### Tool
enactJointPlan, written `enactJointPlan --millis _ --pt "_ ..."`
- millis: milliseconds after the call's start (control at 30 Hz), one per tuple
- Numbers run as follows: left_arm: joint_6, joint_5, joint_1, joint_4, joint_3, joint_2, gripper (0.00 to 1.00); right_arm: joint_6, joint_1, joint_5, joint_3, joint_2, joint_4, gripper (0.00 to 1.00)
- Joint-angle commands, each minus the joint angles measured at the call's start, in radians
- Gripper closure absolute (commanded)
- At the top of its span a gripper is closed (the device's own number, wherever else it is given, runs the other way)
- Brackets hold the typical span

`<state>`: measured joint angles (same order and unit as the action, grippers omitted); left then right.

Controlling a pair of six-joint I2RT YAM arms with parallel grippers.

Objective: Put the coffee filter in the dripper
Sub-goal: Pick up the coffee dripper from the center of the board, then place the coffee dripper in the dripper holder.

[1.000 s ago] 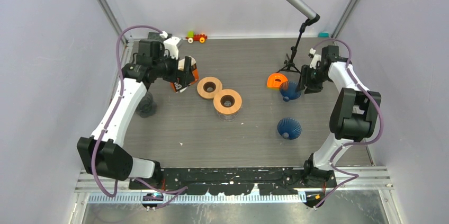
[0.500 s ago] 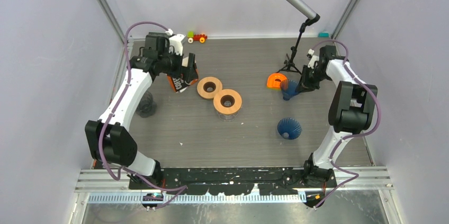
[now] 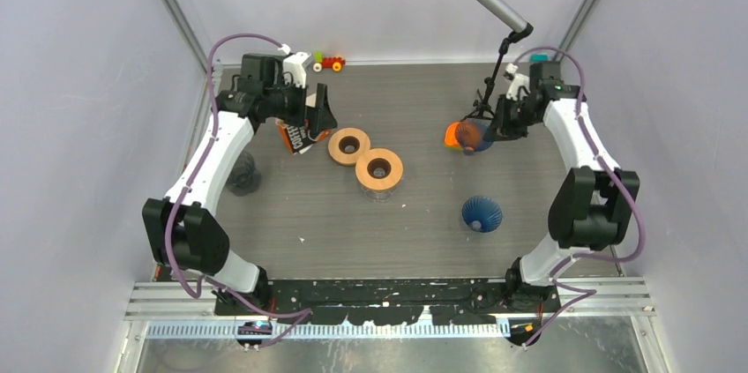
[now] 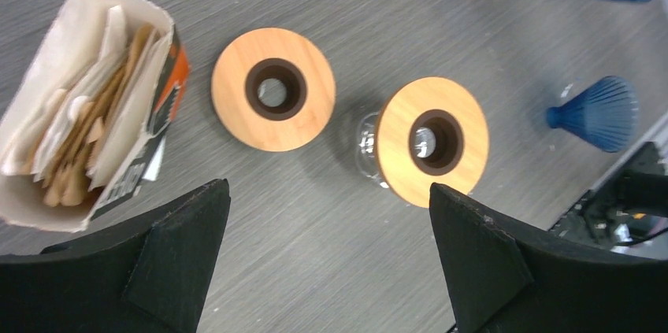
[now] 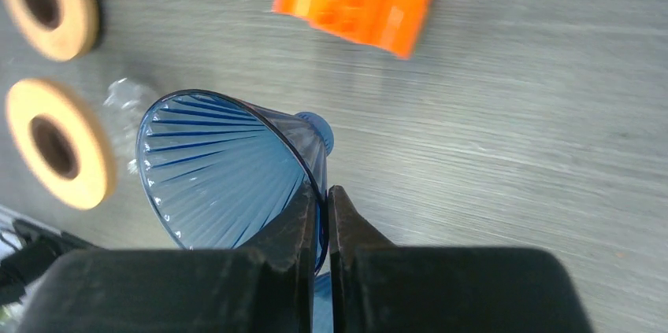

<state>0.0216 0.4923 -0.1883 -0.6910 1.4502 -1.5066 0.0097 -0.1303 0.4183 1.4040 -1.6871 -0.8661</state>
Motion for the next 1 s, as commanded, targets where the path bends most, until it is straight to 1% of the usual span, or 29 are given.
enactJointPlan --millis 0,100,200,400,567,967 --pt "0.066 0.117 -0.003 0.057 0.044 -0.015 0.0 0.009 0.183 0.066 0.038 0.133 0.006 0.99" --pt "0.099 0.148 -0.009 0.078 0.046 -0.025 0.0 0.017 0.318 0.043 0.071 0.146 0.034 0.99" --pt "0.122 0.167 -0.017 0.114 0.036 -0.025 0.01 0.031 0.434 0.016 0.161 0.103 0.032 1.0" --pt "0.168 0.147 -0.018 0.202 -0.034 0.008 0.05 0.053 0.565 0.006 0.295 -0.038 0.027 0.99" --pt "0.181 0.134 -0.017 0.218 -0.07 0.037 0.05 0.053 0.631 0.001 0.328 -0.109 0.019 1.0" --pt "0.174 0.122 -0.018 0.216 -0.123 0.051 0.07 0.05 0.672 -0.014 0.306 -0.139 0.015 1.0"
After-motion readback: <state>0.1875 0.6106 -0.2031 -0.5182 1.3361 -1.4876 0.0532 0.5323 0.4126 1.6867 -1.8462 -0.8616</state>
